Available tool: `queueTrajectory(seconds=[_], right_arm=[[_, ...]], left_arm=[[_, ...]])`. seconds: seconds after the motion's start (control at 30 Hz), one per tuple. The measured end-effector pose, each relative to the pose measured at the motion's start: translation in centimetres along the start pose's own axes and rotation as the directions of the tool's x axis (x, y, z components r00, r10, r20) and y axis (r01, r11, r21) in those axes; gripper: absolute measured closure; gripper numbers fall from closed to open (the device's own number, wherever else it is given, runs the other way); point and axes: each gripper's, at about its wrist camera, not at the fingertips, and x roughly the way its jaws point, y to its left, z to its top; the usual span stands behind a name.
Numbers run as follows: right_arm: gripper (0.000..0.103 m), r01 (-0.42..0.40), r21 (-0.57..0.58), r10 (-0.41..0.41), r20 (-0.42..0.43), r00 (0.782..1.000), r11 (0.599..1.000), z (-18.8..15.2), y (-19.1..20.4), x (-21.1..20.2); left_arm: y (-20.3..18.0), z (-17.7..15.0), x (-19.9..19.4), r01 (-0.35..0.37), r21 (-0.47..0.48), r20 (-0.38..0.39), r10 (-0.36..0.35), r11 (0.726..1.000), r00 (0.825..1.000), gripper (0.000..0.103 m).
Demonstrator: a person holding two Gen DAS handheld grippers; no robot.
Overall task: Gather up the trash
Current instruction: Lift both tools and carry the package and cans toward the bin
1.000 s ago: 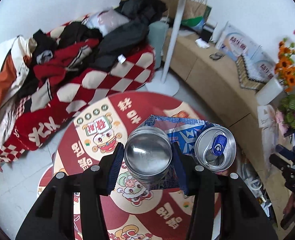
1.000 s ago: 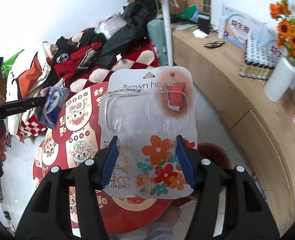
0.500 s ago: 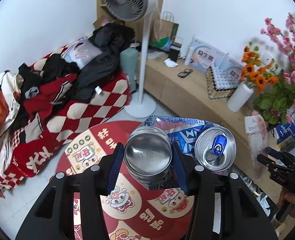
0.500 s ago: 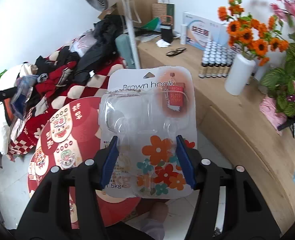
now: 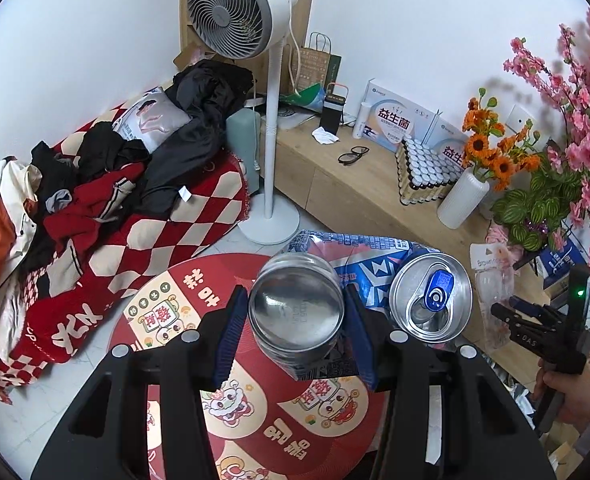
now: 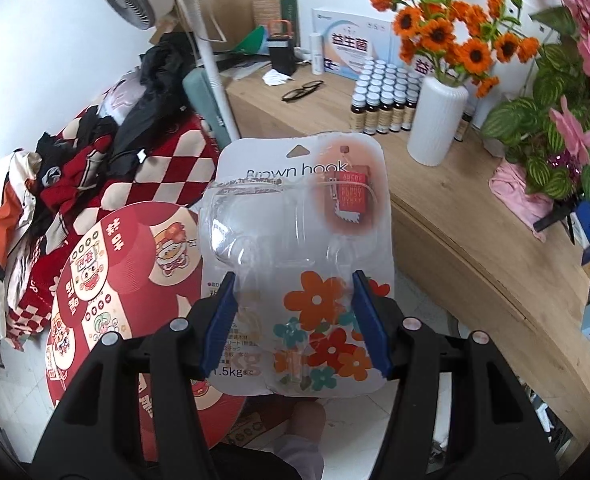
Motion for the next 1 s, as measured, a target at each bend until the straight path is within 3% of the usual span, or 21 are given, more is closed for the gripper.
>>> queueTrajectory(seconds=[0.7, 0.93, 1.0], right_arm=[[0.044, -0.041, 0.004, 0.041, -0.047, 0.998, 0.999, 1.2, -1.5, 2.0], [0.044, -0.052, 0.007, 0.052, -0.028, 0.998, 0.999, 1.5, -2.0, 1.3], [0.037, -0.054, 0.008, 0.054, -0.011, 0.998, 0.999, 1.7, -2.0, 0.8]], left_arm=[[-2.8, 0.6, -0.9, 0.008, 0.004, 0.011, -0.008, 1.0, 1.0, 0.056], [-3.2, 0.8, -1.1, 0.016, 0.017, 0.014, -0.016, 1.0, 1.0, 0.056], [-3.6, 0.8, -1.1, 0.019, 0.023, 0.016, -0.02, 1.0, 1.0, 0.056]])
